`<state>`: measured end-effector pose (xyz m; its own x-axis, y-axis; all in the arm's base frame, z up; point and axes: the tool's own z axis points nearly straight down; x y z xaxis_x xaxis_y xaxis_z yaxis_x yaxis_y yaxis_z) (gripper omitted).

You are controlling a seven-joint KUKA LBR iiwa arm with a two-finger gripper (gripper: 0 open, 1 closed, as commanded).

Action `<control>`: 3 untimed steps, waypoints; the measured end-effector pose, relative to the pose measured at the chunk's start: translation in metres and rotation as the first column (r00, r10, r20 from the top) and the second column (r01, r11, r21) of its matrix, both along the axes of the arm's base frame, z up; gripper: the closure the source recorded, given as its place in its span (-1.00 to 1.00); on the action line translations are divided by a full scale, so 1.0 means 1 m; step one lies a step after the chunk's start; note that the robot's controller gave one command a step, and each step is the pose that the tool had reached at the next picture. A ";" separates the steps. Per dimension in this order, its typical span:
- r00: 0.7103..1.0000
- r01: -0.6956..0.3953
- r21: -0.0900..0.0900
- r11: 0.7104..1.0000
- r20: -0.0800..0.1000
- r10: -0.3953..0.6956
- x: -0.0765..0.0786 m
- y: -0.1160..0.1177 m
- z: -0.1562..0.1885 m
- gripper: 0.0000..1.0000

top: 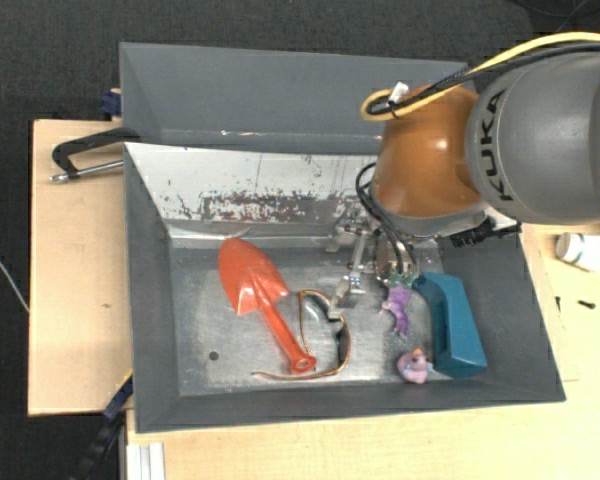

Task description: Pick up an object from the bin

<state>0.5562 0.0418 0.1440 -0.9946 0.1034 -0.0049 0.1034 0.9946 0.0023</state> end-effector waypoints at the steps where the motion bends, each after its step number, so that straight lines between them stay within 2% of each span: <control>1: 0.998 0.056 0.000 0.998 -0.005 -0.056 0.032 0.011 0.002 -1.00; 2: 0.988 0.157 0.001 0.988 -0.001 -0.157 0.031 0.018 -0.003 -1.00; 3: 0.880 0.475 0.000 0.880 -0.005 -0.475 0.018 0.012 -0.042 -1.00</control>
Offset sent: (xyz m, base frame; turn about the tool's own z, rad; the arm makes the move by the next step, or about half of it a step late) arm 0.0195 0.0228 -0.0244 0.2258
